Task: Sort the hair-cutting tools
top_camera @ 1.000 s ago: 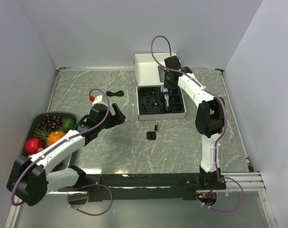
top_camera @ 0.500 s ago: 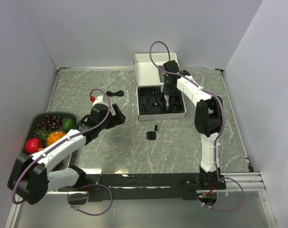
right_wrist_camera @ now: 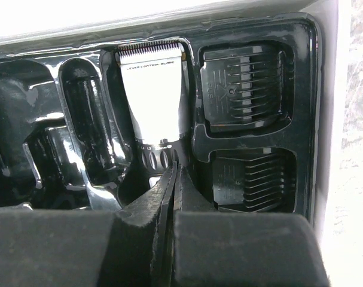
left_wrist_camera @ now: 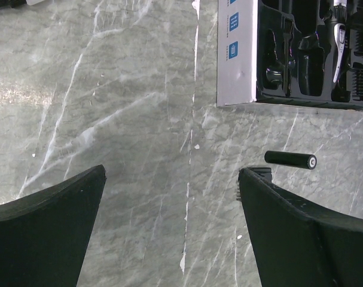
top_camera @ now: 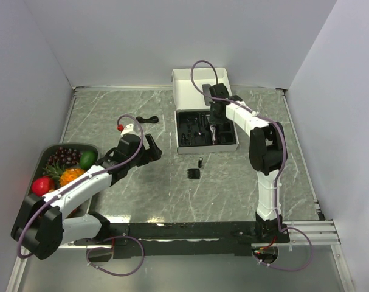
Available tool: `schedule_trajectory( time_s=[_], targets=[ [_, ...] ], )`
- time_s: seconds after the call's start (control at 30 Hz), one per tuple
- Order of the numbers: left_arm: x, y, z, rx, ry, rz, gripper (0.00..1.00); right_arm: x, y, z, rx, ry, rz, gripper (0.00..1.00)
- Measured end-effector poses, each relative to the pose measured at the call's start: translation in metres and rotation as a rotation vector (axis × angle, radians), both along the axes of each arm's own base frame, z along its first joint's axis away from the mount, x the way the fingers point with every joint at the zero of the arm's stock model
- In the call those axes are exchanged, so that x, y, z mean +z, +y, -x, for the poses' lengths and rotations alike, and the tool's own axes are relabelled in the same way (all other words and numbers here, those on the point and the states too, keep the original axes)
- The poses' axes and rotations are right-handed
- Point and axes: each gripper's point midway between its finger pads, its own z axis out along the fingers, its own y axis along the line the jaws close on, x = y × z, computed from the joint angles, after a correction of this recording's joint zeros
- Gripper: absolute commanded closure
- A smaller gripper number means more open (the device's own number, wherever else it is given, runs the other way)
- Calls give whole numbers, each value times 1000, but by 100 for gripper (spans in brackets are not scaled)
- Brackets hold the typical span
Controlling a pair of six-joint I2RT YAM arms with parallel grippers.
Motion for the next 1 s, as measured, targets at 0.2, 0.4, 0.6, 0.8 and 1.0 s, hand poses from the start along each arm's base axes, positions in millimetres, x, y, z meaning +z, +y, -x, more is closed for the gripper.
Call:
schedule_trajectory(
  time_s=[0.2,0.4,0.6,0.8,1.0],
  targets=[
    [1,-1,1,-3,-3,0,1,6,4,5,8,-20,30,78],
    [13,2,5,0,-26,11,1,39,25,48,75,-73,86,55],
    [28,3,10,-3,-61,32,1,75,32,110,119,-153,38,49],
    [27,4,14,-11,-74,49,1,60,19,165,149,-194,-6,33],
    [14,0,25,-53,-100,87,1,10,28,217,265,-212,-64,30]
  ],
)
